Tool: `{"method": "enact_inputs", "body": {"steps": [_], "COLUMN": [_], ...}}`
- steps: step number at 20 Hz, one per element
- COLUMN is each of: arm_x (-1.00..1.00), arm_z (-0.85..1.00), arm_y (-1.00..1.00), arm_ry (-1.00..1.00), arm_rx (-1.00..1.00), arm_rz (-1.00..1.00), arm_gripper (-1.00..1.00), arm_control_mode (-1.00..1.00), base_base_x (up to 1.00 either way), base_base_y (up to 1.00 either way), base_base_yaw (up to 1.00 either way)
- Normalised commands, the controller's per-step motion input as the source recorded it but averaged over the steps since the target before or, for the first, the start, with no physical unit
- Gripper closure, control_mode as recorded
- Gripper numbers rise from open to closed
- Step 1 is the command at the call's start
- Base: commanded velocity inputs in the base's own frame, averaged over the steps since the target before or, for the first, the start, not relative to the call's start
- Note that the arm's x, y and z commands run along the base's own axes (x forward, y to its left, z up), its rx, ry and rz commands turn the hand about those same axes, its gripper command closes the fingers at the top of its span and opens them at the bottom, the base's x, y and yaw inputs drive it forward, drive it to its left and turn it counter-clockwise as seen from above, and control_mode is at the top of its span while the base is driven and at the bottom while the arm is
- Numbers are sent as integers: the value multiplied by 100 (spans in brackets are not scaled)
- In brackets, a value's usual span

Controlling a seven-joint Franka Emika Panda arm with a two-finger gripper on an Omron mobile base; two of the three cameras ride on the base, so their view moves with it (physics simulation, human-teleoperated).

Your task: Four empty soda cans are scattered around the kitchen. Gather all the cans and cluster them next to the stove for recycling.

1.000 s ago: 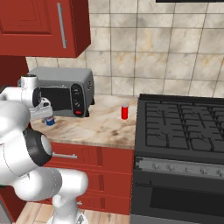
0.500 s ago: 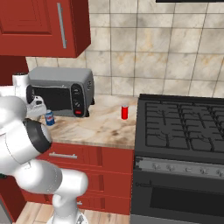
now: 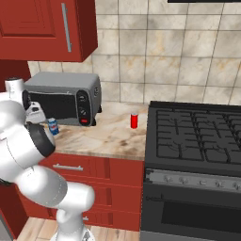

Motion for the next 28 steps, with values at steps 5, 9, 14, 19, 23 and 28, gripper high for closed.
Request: {"method": "enact_inputs", "body": {"steps": [5, 9, 14, 19, 23, 28], "arm_x": [17, 23, 23, 17, 18, 22], "arm_z": [0, 0, 0, -2, -4, -4], "arm_y": [17, 16, 18, 25, 25, 21], "arm_ry": [-2, 0, -1, -2, -3, 0], "arm_rx": [-2, 0, 0, -2, -3, -1], "arm_rz": [-5, -4, -4, -4, -5, -6], "arm_gripper": [-100, -100, -100, -100, -100, -100], "arm_control_mode": [-100, -100, -100, -100, -100, -100], "base_base_x": [0, 0, 0, 0, 0, 0], "base_base_y": [0, 0, 0, 0, 0, 0], "base_base_yaw": [0, 0, 0, 0, 0, 0]}}
